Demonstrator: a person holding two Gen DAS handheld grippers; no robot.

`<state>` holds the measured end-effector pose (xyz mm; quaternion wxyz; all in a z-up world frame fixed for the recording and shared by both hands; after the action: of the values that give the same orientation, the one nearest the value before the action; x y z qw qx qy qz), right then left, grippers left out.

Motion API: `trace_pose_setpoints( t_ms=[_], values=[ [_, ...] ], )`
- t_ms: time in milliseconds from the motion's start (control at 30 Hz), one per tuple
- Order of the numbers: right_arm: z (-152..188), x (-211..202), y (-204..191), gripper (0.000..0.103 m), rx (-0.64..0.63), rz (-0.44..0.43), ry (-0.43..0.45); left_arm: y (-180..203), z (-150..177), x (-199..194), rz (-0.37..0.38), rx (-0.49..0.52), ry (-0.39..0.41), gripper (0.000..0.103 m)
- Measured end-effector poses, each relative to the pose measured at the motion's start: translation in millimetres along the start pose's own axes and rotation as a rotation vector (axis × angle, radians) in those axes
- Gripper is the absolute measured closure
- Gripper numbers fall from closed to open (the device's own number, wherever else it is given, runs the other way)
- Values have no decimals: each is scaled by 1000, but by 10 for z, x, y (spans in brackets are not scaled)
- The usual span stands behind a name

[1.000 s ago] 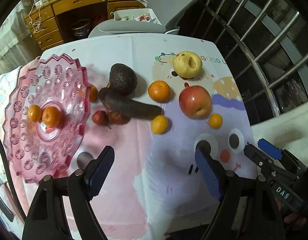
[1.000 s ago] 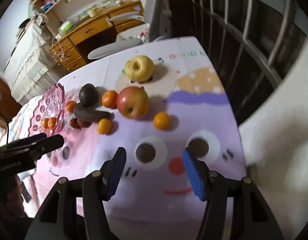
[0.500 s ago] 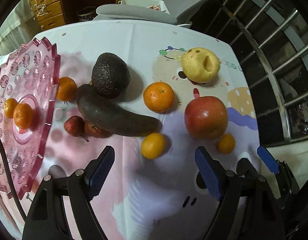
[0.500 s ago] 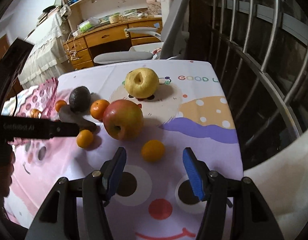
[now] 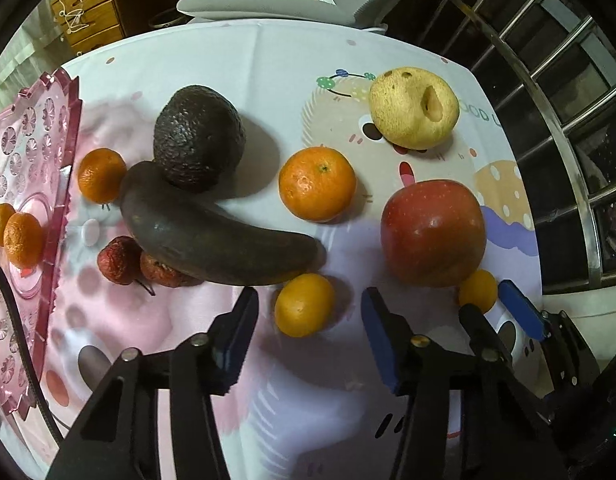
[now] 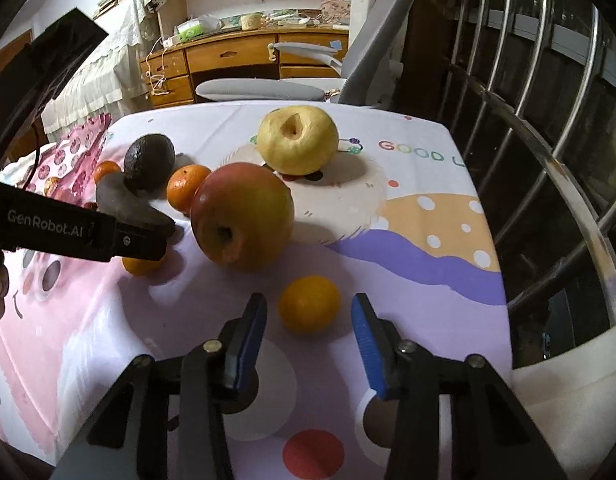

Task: Organize fruits
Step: 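Grasp a tangerine with the left tool while the right tool grasps an orange, then carry both fruits over the pink bowl and open both tools to release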

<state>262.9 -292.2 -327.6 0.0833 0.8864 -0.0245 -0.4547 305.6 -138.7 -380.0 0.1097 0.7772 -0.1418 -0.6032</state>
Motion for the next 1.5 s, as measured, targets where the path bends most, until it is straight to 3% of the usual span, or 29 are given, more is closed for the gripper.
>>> trace_pose_setpoints(
  t_ms=[267, 500, 1033, 1500],
  values=[
    [7, 61, -28, 69, -22, 10, -10, -13, 6, 65, -8, 12, -1, 72],
    [-17, 67, -23, 70, -26, -1, -37, -49, 18, 4, 29, 7, -1, 73],
    [108, -250, -93, 70, 6, -1, -79, 20, 149, -767, 94, 66, 118, 74],
    [104, -824, -780, 70, 5, -65, -46, -471, 568, -1558, 111, 67, 198, 74]
  ],
)
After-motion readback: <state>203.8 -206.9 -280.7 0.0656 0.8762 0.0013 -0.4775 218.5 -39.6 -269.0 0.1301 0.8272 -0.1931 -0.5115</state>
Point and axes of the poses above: each gripper's, at about its wrist camera, not at the fingertips, and x roughly the way its jaws point, y to its right, z to its underside, the point moved 10 cm from there along x, roughly the way its jaws point, and after that the axes turned 11 degrees about z, right-handed, at the moved point
